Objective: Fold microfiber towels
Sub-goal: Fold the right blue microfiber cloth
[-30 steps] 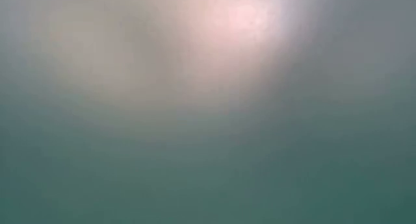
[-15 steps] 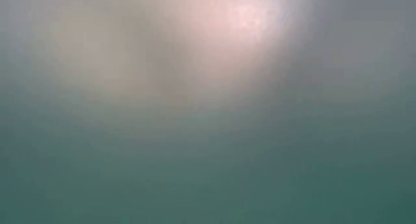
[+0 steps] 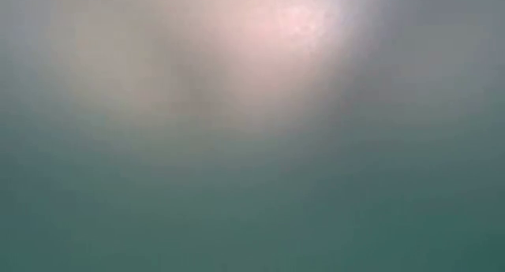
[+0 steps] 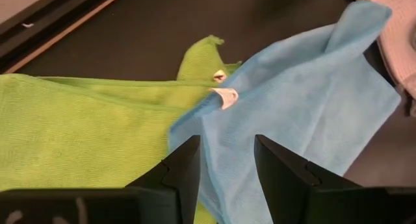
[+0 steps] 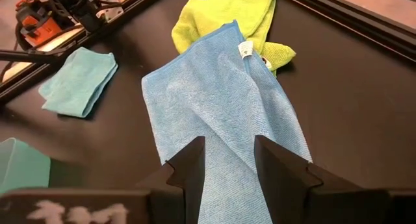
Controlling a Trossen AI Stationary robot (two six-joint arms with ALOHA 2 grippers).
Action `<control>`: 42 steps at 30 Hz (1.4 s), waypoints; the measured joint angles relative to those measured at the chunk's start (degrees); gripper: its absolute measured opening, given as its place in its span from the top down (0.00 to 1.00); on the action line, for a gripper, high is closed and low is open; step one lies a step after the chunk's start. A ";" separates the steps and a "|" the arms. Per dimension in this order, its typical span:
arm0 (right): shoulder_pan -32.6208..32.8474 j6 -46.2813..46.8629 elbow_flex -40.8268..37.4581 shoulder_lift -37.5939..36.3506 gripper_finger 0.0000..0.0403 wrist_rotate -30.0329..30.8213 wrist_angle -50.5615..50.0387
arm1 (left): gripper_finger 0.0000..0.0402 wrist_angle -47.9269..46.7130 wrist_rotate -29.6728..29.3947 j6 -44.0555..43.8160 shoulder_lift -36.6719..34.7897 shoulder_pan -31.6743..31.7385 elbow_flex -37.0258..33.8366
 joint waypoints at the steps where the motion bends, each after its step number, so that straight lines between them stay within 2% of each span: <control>1: 0.00 0.01 0.00 0.00 0.69 0.00 0.00 | 0.64 -0.01 0.00 0.10 0.00 0.03 0.00; 6: 0.00 1.41 0.00 0.00 0.69 0.07 0.46 | 0.64 0.00 -0.33 0.21 0.00 -0.03 0.00; 10: 0.00 2.95 0.00 0.00 0.69 0.10 0.48 | 0.64 -0.04 -4.23 0.16 0.91 -0.46 0.04; 16: 0.04 4.59 0.00 0.00 0.69 0.23 0.54 | 0.64 -0.44 -3.55 0.41 3.90 -0.73 -0.04; 23: -0.02 7.05 0.00 0.00 0.69 0.19 0.90 | 0.64 2.05 -5.51 2.01 5.70 -0.98 0.00; 42: -0.22 6.86 0.00 0.00 0.69 0.14 0.92 | 0.64 4.31 -2.88 2.32 9.25 -0.91 0.00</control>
